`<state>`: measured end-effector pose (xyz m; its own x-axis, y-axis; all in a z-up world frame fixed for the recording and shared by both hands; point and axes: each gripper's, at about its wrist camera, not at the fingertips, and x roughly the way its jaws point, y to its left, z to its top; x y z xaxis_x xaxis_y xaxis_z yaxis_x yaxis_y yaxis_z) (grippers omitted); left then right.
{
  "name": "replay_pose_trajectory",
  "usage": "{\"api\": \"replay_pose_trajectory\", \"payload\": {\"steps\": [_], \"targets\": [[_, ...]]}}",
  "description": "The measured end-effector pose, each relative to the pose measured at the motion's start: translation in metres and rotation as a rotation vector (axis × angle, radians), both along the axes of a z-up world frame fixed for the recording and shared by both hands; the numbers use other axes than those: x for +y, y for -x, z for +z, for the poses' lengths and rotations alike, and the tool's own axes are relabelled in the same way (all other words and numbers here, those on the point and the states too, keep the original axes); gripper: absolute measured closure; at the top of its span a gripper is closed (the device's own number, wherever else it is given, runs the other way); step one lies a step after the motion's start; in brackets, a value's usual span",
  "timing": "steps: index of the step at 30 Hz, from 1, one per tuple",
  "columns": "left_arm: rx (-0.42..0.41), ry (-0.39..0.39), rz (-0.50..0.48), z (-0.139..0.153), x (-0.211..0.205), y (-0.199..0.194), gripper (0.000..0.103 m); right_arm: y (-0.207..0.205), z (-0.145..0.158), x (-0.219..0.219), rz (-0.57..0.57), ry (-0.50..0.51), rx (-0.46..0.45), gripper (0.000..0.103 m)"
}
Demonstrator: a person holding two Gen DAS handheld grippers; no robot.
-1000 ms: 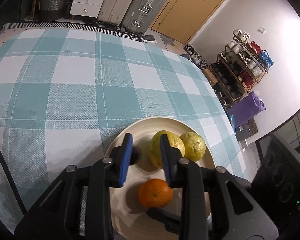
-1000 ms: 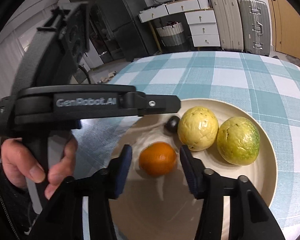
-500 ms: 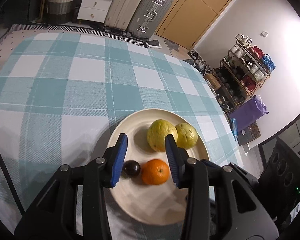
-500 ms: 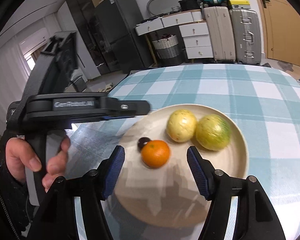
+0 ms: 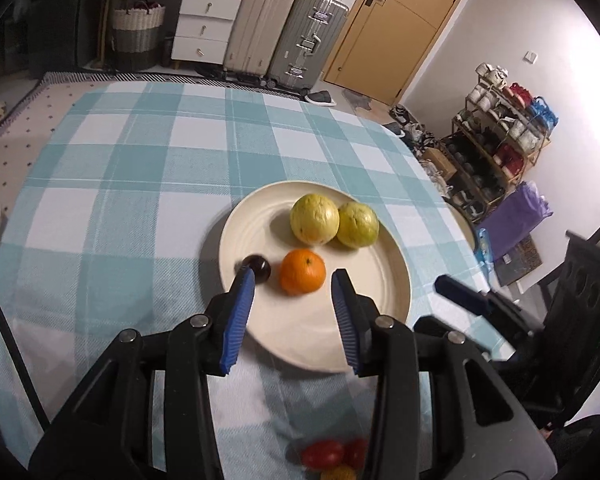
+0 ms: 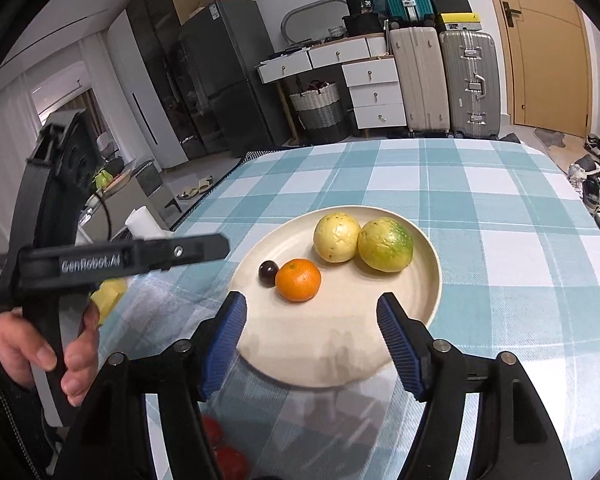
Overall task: Organize fruits
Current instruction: 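Withdraw both tools from the plate toward the remaining fruits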
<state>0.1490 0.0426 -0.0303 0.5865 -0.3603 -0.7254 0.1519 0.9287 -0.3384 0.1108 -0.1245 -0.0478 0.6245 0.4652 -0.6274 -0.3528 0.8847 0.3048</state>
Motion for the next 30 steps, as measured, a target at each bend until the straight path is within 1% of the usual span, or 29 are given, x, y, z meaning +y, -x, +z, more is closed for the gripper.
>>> {"api": "replay_pose_trajectory", "payload": {"steps": [1,3,4,7,10,12,13,16,18,19,22,25,27,29,30], "targets": [[-0.003,-0.006,0.004,0.001,0.0,0.003,0.064,0.003,0.001,-0.001,-0.004,0.001,-0.004,0.03],[-0.01,-0.026,0.021,0.003,0.0,0.014,0.054,0.01,0.004,-0.004,-0.008,-0.001,-0.012,0.029],[-0.01,-0.038,0.029,0.004,0.0,0.018,0.052,0.012,0.005,-0.004,-0.01,-0.002,-0.015,0.028],[-0.02,-0.059,0.051,0.006,0.001,0.032,0.05,0.019,0.008,-0.005,-0.004,-0.001,-0.022,0.022],[-0.022,-0.072,0.093,0.005,0.002,0.047,0.049,0.028,0.011,-0.008,-0.008,-0.002,-0.036,0.019],[-0.016,-0.074,0.102,0.003,0.001,0.053,0.043,0.032,0.012,-0.009,-0.011,-0.007,-0.04,0.017],[-0.016,-0.078,0.105,0.002,0.0,0.056,0.042,0.033,0.012,-0.01,-0.014,-0.009,-0.041,0.016],[-0.015,-0.104,0.107,-0.002,-0.005,0.067,0.035,0.038,0.013,-0.012,-0.02,-0.013,-0.039,0.015],[-0.014,-0.116,0.108,-0.003,-0.006,0.072,0.026,0.043,0.014,-0.013,-0.016,-0.013,-0.036,0.015],[-0.012,-0.124,0.111,-0.004,-0.006,0.075,0.024,0.045,0.014,-0.013,-0.015,-0.012,-0.036,0.014],[-0.015,-0.138,0.117,-0.006,-0.006,0.08,0.023,0.053,0.014,-0.013,-0.014,-0.007,-0.041,0.007],[-0.013,-0.154,0.123,-0.008,-0.007,0.087,0.021,0.061,0.015,-0.012,-0.006,-0.001,-0.048,0.006],[-0.033,-0.153,0.101,-0.011,-0.009,0.092,0.02,0.065,0.015,-0.011,0.007,-0.001,-0.048,0.005],[-0.05,-0.178,0.098,-0.011,-0.012,0.099,0.019,0.07,0.014,-0.01,0.03,-0.008,-0.054,0.005],[-0.052,-0.175,0.095,-0.012,-0.013,0.102,0.017,0.073,0.014,-0.01,0.038,-0.011,-0.054,0.003]]}}
